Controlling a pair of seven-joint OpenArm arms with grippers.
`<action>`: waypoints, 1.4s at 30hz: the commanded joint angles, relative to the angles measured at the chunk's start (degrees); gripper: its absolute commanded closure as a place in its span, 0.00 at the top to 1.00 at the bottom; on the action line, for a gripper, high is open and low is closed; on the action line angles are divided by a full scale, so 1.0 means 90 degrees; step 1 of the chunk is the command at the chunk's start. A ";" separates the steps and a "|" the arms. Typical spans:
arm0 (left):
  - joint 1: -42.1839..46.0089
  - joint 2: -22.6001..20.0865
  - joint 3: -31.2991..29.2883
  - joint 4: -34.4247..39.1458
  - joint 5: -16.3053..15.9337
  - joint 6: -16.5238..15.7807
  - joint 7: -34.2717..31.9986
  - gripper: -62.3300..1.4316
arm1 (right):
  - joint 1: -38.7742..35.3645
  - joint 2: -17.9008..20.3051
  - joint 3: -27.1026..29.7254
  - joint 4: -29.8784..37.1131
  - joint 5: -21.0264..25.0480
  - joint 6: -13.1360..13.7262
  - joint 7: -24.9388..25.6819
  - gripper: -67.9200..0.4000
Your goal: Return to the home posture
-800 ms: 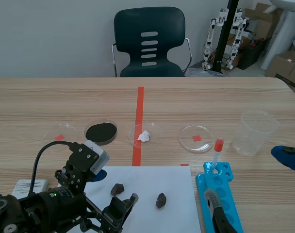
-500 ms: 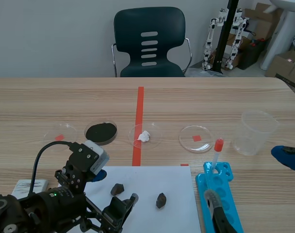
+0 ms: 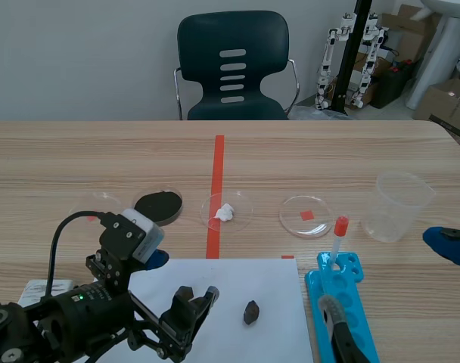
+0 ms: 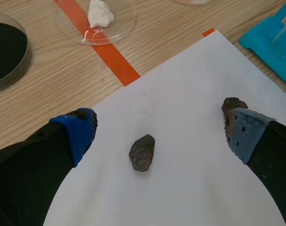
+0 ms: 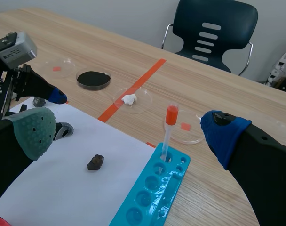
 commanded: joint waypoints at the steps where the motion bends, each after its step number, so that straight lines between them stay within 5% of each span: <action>1: 0.0143 -0.0180 -0.0114 0.0311 -0.0039 -0.0112 -0.0211 0.92 | -0.0012 0.0068 0.0005 0.0053 0.0068 0.0005 0.0112 0.96; 6: 0.0644 -0.0466 -0.0534 0.0913 -0.0036 -0.0158 -0.0704 0.92 | -0.0012 0.0068 0.0005 0.0053 0.0068 0.0005 0.0112 0.96; 14: 0.1836 -0.0559 -0.2023 0.1727 -0.0036 -0.0964 -0.0935 0.92 | -0.0012 0.0068 0.0005 0.0053 0.0068 0.0005 0.0112 0.96; 21: 0.3065 -0.0814 -0.2871 0.2846 -0.0146 -0.0962 -0.1520 0.92 | -0.0012 0.0068 0.0005 0.0053 0.0068 0.0005 0.0112 0.96; 33: 0.4439 -0.0872 -0.3077 0.4741 -0.0126 -0.0962 -0.1887 0.92 | -0.0012 0.0068 0.0005 0.0053 0.0068 0.0005 0.0112 0.96; 42: 0.4760 -0.0869 -0.3070 0.5360 0.0323 -0.0962 -0.1868 0.92 | -0.0012 0.0068 0.0005 0.0053 0.0068 0.0005 0.0112 0.96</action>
